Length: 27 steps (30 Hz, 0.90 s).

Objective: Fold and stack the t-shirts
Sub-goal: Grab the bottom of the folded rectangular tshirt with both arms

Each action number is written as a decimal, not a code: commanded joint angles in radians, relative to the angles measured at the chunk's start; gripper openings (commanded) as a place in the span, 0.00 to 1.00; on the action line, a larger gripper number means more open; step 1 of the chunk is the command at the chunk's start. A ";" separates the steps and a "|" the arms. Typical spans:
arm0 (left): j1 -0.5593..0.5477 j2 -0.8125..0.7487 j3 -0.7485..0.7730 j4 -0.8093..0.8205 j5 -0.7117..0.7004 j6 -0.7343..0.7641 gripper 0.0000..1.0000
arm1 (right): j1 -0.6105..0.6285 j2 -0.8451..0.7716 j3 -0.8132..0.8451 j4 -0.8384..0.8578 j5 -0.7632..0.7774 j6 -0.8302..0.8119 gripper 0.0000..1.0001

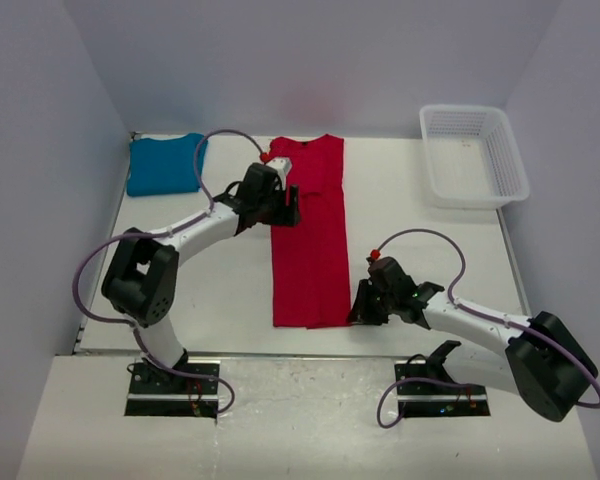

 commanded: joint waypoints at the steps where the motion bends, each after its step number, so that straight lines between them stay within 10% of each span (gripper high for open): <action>1: -0.002 -0.155 -0.170 -0.007 -0.122 -0.082 0.66 | 0.007 0.005 -0.021 0.063 -0.023 0.021 0.14; 4: -0.006 -0.275 -0.328 -0.002 -0.116 -0.117 0.66 | 0.007 -0.004 -0.027 0.073 -0.020 0.021 0.00; 27: -0.267 -0.618 -0.801 -0.041 -0.057 -0.413 0.60 | 0.010 -0.072 -0.036 0.045 -0.008 0.007 0.00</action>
